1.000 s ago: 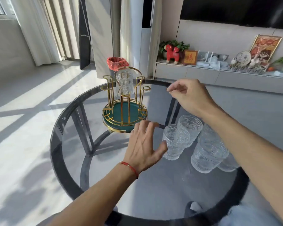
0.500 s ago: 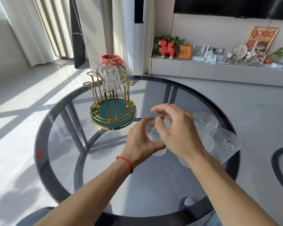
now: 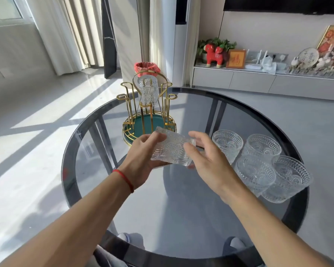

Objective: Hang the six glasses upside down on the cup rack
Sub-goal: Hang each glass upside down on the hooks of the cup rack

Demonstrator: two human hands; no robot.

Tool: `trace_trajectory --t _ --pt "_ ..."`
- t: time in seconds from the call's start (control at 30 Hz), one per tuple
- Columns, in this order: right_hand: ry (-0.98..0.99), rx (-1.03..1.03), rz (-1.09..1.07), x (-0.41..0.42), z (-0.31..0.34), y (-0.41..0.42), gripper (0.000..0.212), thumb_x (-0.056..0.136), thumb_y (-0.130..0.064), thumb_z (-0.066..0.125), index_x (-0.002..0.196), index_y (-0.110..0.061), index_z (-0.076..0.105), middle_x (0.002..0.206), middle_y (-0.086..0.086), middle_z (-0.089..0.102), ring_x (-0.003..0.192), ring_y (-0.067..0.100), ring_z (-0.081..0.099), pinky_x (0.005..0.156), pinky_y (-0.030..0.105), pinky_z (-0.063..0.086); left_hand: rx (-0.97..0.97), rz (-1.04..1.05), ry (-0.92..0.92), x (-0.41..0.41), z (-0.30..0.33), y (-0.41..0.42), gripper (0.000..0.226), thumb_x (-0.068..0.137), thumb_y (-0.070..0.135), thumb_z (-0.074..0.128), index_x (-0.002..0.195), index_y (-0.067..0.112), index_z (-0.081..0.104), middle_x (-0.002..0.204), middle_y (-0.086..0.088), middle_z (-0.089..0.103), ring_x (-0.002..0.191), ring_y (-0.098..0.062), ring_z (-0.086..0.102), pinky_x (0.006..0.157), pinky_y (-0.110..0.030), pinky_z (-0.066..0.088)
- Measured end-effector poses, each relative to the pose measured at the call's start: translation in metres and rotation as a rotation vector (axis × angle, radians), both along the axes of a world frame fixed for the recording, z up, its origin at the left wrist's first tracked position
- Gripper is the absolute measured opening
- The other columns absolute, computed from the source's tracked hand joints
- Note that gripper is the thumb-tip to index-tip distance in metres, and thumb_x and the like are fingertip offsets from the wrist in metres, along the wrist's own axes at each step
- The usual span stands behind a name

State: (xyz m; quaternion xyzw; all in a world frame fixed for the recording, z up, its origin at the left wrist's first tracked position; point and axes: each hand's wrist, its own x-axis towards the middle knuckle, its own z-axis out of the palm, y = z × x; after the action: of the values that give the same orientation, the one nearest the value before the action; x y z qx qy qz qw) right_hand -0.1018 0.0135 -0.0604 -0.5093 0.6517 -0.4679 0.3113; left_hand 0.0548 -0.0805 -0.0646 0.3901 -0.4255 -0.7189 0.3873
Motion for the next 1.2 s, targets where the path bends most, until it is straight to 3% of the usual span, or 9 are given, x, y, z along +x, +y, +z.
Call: trace_trajectory --t 0.13,0.3,0.43,0.53,0.6,0.7,0.9,1.03,1.2 --pt "-0.371 0.032 0.013 -0.005 0.005 -0.007 0.04 0.101 -0.039 0.059 0.138 -0.024 0.055 0.13 0.008 0.062 0.108 0.017 0.069 0.088 0.047 0.062 -0.005 -0.053 0.133 0.001 -0.002 -0.008 0.046 0.071 0.027 0.072 0.109 0.001 0.066 0.105 -0.021 0.067 0.1 -0.032 0.069 0.077 -0.047 0.061" --pt "-0.358 -0.038 0.065 -0.004 0.004 -0.01 0.036 0.1 -0.035 0.063 0.135 -0.026 0.056 0.124 0.028 0.064 0.113 0.034 0.068 0.087 0.042 0.062 -0.16 -0.07 0.091 0.007 -0.007 -0.02 0.035 0.078 0.028 0.068 0.106 0.006 0.067 0.099 -0.014 0.066 0.095 -0.024 0.069 0.084 -0.049 0.061" --pt "-0.308 -0.166 -0.044 -0.01 0.012 -0.011 0.037 0.093 -0.028 0.074 0.128 -0.032 0.062 0.125 0.016 0.067 0.105 0.029 0.072 0.086 0.048 0.062 -0.419 -0.119 -0.162 0.017 -0.017 -0.027 0.04 0.093 0.049 0.054 0.117 0.022 0.071 0.114 -0.004 0.074 0.108 -0.016 0.069 0.092 -0.041 0.06" --pt "-0.224 -0.247 -0.115 -0.021 0.021 -0.01 0.041 0.086 -0.021 0.08 0.123 -0.036 0.068 0.124 0.002 0.069 0.107 0.026 0.072 0.083 0.047 0.064 -0.709 -0.062 -0.583 0.02 -0.032 -0.032 0.053 0.096 0.057 0.039 0.134 0.027 0.061 0.128 -0.001 0.068 0.118 -0.014 0.059 0.103 -0.042 0.05" --pt "-0.215 -0.276 -0.15 -0.026 0.025 -0.011 0.043 0.086 -0.018 0.081 0.123 -0.036 0.069 0.123 0.005 0.07 0.106 0.027 0.072 0.081 0.045 0.064 -0.908 -0.062 -0.891 0.018 -0.042 -0.035 0.049 0.098 0.046 0.051 0.142 0.023 0.054 0.133 -0.006 0.063 0.125 -0.022 0.049 0.106 -0.045 0.044" --pt "-0.249 -0.296 -0.212 -0.033 0.03 -0.014 0.047 0.086 -0.017 0.082 0.127 -0.032 0.067 0.122 0.008 0.07 0.104 0.024 0.074 0.078 0.041 0.064 -1.061 -0.014 -1.115 0.01 -0.049 -0.038 0.049 0.091 0.044 0.062 0.134 0.022 0.06 0.129 -0.004 0.064 0.124 -0.026 0.046 0.105 -0.049 0.042" --pt "-0.156 -0.291 -0.335 -0.062 0.062 -0.047 0.063 0.08 -0.023 0.086 0.137 -0.023 0.059 0.13 0.003 0.064 0.104 0.019 0.073 0.08 0.04 0.064 -1.128 -0.011 -1.384 0.0 -0.068 -0.035 0.067 0.087 0.059 0.052 0.146 0.027 0.046 0.147 -0.014 0.045 0.14 -0.037 0.033 0.115 -0.063 0.025" --pt "-0.076 -0.295 -0.335 -0.078 0.091 -0.101 0.065 0.08 -0.021 0.085 0.139 -0.017 0.059 0.129 0.001 0.066 0.109 0.018 0.07 0.078 0.039 0.064 -1.108 -0.001 -1.443 -0.002 -0.075 -0.035 0.07 0.088 0.062 0.044 0.15 0.029 0.039 0.149 -0.016 0.043 0.142 -0.041 0.03 0.114 -0.067 0.025" --pt "0.094 -0.281 -0.262 -0.076 0.119 -0.159 0.068 0.079 -0.021 0.085 0.142 -0.014 0.058 0.134 0.0 0.064 0.12 0.02 0.064 0.101 0.047 0.055 -1.092 0.004 -1.413 -0.001 -0.077 -0.037 0.068 0.087 0.06 0.043 0.149 0.032 0.039 0.149 -0.014 0.046 0.143 -0.04 0.031 0.113 -0.068 0.026"
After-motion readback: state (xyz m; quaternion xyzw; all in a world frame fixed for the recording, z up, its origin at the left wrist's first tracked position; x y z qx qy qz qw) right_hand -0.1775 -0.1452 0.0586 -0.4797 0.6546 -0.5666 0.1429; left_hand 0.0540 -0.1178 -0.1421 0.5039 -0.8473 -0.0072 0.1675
